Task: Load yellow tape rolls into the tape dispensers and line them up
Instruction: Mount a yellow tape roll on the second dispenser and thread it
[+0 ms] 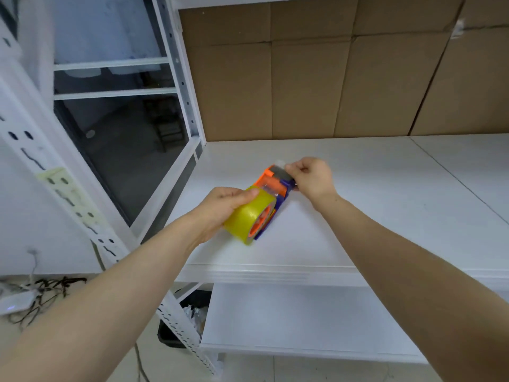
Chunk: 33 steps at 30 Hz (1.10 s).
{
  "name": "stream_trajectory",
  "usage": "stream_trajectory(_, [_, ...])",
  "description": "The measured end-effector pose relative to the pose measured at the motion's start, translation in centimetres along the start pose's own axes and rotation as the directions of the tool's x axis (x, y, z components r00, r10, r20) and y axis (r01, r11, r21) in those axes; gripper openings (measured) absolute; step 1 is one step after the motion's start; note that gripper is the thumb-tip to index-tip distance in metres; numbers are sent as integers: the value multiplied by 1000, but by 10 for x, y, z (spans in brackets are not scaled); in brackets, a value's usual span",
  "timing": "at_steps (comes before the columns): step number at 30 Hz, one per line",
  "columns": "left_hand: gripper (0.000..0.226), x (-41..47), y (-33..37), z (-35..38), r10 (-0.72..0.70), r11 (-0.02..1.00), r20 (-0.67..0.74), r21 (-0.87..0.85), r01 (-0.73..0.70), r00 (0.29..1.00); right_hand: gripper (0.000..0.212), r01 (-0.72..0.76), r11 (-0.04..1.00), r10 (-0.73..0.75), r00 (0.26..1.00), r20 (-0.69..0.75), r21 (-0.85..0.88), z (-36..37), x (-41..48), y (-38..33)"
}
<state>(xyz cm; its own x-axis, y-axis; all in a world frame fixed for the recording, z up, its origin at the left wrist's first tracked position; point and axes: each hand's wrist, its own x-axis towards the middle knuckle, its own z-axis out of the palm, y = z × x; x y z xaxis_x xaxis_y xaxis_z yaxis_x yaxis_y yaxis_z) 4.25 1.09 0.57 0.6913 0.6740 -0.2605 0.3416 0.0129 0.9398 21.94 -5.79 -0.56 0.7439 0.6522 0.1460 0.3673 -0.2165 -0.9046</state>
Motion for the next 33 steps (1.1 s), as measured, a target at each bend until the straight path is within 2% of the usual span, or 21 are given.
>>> stream_trajectory(3, [22,-3,-10,-2,2,991,51,-133,4,999,15,159,986,-161,986,-42,-42,-1,-8,-22])
stream_trajectory(5, [16,-6,-11,-1,-22,981,81,-191,37,996,18,251,959,-259,965,-44,-131,4,-14,-32])
stream_trajectory(8, [17,-14,-14,6,-10,954,106,-296,41,994,18,288,936,-301,953,-34,-204,11,-21,-42])
stream_trajectory(14, [19,-13,-32,15,91,927,-114,-354,-126,989,23,352,851,-384,923,-5,-390,15,-28,-56])
stream_trajectory(22, [32,-16,-25,29,97,906,-221,-383,-178,970,29,412,685,-491,870,36,-601,14,-37,-61])
stream_trajectory(28, [42,-14,-23,33,103,921,-245,-344,-185,964,25,388,776,-443,897,9,-497,15,-36,-58])
stream_trajectory(33, [44,-11,-30,31,141,941,-234,-270,-203,962,26,366,812,-429,902,-39,-455,16,-35,-57])
